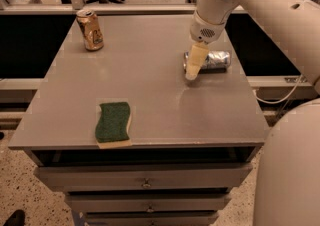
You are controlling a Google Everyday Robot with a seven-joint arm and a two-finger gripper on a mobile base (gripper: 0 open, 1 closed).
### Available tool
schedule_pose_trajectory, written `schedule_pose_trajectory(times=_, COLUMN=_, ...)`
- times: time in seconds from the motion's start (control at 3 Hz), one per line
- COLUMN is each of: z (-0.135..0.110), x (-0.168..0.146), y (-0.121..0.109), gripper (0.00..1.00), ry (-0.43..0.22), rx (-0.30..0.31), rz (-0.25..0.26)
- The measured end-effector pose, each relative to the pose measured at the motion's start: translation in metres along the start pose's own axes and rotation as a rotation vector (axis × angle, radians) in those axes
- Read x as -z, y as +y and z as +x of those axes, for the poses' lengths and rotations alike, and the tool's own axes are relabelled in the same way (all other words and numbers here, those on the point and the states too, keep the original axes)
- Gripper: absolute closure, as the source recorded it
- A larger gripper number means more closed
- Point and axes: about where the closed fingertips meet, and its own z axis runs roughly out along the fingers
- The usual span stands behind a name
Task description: Place redbull can upright
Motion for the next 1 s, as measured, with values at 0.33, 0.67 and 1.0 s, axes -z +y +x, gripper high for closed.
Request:
schedule_pose_trajectory(times=0.33, z=0.0, x=-0.012, y=-0.001, gripper=0.41, ry=0.027, rx=-0.022, rz=-0.041)
schedule_pose_trajectory(times=0.67, z=0.002, x=-0.009, y=-0.004, gripper=0.65, ry=0.022, rx=-0.046, rz=-0.059)
schedule_pose_trajectory(times=1.0, z=-0.005, x=0.024, y=-0.008, gripper=0.88, ry=-0.052, rx=-0.055, rz=-0.042)
